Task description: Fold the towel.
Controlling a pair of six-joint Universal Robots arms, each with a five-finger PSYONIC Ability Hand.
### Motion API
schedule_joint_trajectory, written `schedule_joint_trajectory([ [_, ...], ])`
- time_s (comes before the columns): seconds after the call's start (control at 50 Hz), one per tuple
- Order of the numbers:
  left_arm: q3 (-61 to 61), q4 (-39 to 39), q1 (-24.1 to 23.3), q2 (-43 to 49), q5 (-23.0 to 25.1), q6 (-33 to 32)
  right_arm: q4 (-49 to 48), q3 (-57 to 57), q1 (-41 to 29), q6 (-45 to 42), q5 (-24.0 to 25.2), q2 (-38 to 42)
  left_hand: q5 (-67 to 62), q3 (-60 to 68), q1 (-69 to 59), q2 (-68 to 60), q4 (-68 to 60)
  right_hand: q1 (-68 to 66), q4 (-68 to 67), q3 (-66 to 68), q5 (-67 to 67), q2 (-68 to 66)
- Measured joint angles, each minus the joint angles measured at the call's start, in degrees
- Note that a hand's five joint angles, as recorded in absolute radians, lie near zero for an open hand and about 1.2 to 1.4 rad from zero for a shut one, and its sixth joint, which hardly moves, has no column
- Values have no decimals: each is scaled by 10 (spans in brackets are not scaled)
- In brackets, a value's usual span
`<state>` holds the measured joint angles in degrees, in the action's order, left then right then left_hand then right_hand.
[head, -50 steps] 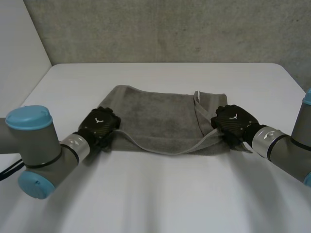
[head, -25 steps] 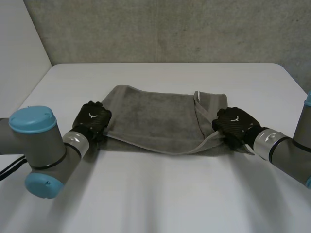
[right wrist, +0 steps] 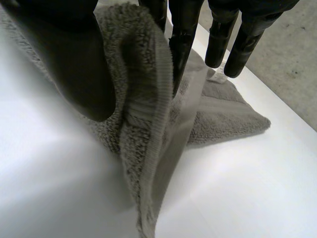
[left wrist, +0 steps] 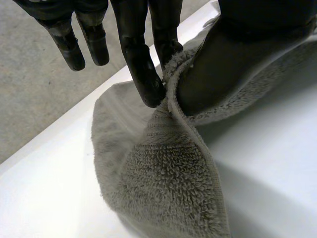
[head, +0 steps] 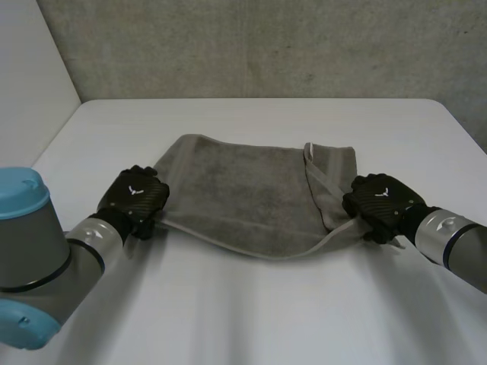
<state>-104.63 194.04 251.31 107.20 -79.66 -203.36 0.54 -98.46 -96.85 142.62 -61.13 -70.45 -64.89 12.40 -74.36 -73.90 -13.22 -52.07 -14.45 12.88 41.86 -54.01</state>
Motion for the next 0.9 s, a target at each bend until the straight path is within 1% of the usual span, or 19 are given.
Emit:
schedule_joint_trajectory([
  [0.18,-25,-12,19,-17,13,-1,-16,-33,33,-2,1,-3,0,0,0,0,0,-2,0,0,3,0],
  [0.3,-26,-11,35,-15,13,-1,-33,-53,39,0,0,-2,0,0,0,0,0,-22,0,0,21,-1],
  [0.5,-25,-11,58,-9,13,0,-46,-75,37,7,0,-2,0,0,0,0,0,-65,0,0,64,-46],
  [0.56,-25,-12,58,-8,13,0,-47,-78,35,8,0,-2,0,0,0,0,0,-137,0,0,137,-116],
  [0.58,-25,-12,58,-9,13,0,-46,-79,35,9,0,-2,0,0,0,0,0,-204,0,0,199,-175],
  [0.6,-25,-13,58,-9,13,0,-46,-79,35,9,0,-2,0,0,0,0,0,-223,0,0,224,-197],
  [0.7,-25,-23,58,-16,17,0,-39,-74,36,9,2,-8,0,0,0,0,0,-229,0,0,239,-203],
  [0.78,-23,-43,60,-34,29,1,-15,-62,43,9,13,-36,0,0,0,0,0,-229,0,0,239,-203],
  [0.84,-22,-62,62,-52,39,2,16,-50,57,10,32,-69,0,0,0,0,0,-229,0,0,239,-203],
  [0.9,-19,-89,65,-81,51,4,63,-32,78,11,63,-117,0,0,0,0,0,-229,0,0,239,-203],
])
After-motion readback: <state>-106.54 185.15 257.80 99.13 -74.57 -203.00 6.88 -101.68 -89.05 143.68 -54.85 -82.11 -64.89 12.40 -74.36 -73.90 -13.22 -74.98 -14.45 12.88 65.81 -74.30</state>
